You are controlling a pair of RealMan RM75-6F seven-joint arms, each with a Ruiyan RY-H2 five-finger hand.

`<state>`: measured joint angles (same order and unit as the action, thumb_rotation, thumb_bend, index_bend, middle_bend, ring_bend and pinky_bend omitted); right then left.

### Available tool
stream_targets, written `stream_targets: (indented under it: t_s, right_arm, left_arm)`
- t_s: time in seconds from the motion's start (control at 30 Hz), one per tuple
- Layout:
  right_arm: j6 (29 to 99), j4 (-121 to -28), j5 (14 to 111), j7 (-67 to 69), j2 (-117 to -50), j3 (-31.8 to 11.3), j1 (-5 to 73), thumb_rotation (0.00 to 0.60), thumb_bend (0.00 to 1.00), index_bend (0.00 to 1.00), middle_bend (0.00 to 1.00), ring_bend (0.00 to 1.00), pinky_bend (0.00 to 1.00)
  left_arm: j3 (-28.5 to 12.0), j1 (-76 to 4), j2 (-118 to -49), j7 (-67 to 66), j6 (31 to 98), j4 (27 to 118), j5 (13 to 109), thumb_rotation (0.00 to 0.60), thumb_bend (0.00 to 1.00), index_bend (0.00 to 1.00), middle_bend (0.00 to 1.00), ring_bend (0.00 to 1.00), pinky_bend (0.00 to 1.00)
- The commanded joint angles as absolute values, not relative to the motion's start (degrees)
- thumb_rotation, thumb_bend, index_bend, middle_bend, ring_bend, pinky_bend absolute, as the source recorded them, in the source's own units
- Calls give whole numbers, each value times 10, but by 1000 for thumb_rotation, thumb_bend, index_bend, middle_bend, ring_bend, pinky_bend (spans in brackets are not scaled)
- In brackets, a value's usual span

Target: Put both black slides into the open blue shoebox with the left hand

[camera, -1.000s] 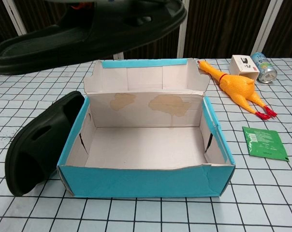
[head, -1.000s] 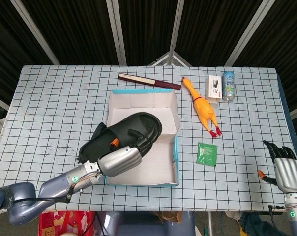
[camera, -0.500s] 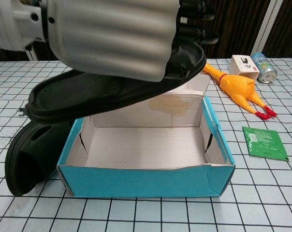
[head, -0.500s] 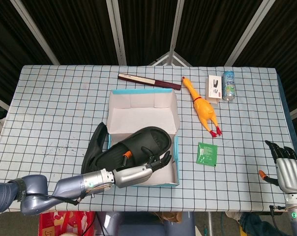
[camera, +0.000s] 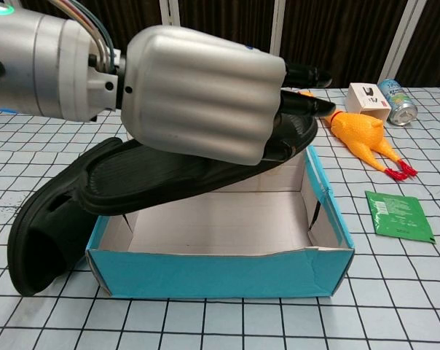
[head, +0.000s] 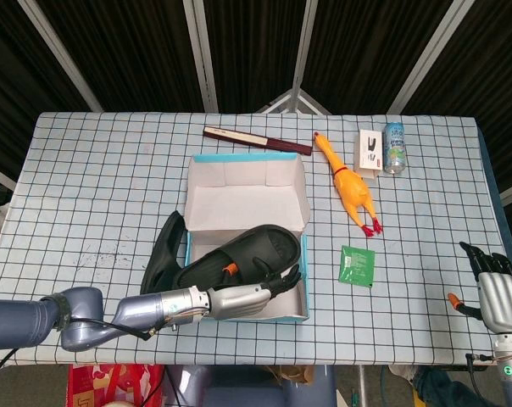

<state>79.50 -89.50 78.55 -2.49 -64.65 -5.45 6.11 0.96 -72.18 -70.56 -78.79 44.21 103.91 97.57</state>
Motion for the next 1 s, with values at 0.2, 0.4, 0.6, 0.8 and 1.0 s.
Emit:
stream_targets:
  t_s: [0.2,0.4,0.6,0.8,1.0]
  right_arm:
    - [797,-897,783,-22,-644,-56,59,600,226,132,191,243,148]
    - [798,-897,782,-22,-644,-56,58,600,226,132,191,243,148]
    - [796,-900,781,-25,-643,-55,58,600,226,132,191,243,148]
    - [797,-900,778,-24,-643,-57,57,600,226,132,191,242,148]
    - [796,-901,776,-24,-642,-57,56,600,226,132,191,243,148]
  left_arm:
    - [5,-743,-761,-659,453,944,1061,600,474,259,526,84,126]
    - [21,-718,-766,-635,476,937,1090,600,485,269,525,90,127]
    - [12,-728,-782,-619,462,908,1110,600,484,269,525,90,138]
    - [7,-742,-796,-591,456,871,1136,600,484,269,524,90,146]
    - [14,-747,-815,-552,465,825,1158,600,484,269,522,90,160]
